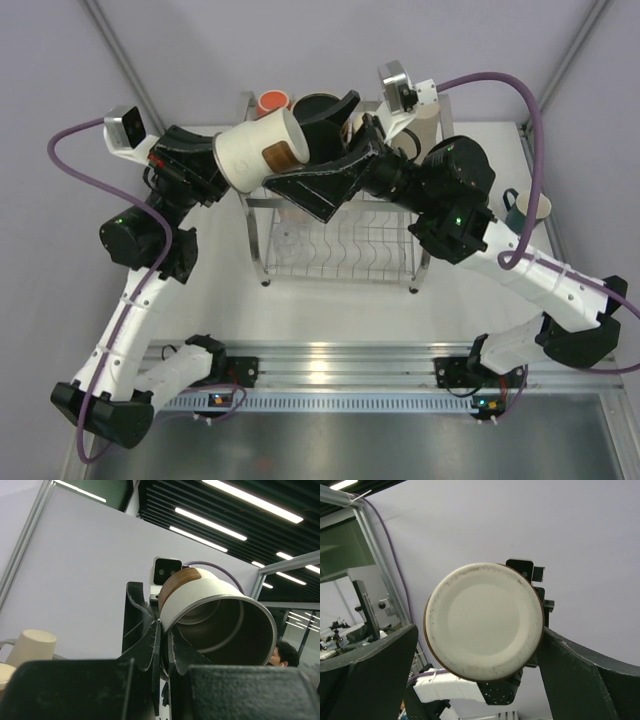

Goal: Load the cups into the dish rack

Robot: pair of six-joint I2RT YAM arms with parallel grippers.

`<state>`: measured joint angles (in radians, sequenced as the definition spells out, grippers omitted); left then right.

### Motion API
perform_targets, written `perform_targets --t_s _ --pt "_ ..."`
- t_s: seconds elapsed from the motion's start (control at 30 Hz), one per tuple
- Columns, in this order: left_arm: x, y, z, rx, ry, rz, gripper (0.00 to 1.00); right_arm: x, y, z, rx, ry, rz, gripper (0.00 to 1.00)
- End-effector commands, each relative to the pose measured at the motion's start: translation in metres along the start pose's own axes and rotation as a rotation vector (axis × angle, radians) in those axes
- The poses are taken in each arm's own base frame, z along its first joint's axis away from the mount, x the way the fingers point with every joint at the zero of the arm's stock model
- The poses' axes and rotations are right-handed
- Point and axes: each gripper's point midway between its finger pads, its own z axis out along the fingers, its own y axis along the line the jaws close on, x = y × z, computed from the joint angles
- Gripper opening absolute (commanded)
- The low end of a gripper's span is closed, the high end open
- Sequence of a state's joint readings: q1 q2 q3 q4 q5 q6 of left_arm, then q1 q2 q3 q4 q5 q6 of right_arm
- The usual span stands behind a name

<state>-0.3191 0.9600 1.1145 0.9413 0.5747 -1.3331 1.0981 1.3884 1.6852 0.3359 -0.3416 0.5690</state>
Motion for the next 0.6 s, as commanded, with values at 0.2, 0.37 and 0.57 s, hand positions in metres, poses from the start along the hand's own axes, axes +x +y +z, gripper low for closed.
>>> perform_targets --t_s 0.2,0.37,0.57 --pt "-0.002 -0.012 -0.001 0.070 -0.031 0.039 0.00 -0.044 0.037 0.001 -0.118 -0.152 -0.063 0.88" --pt "0.004 -0.008 -0.002 0.068 -0.012 0.022 0.00 -0.052 0.033 -0.008 -0.081 -0.210 -0.086 0.39" --pt "0.014 0.004 -0.017 0.019 -0.024 -0.020 0.39 -0.054 0.028 -0.029 -0.026 -0.246 -0.137 0.00"
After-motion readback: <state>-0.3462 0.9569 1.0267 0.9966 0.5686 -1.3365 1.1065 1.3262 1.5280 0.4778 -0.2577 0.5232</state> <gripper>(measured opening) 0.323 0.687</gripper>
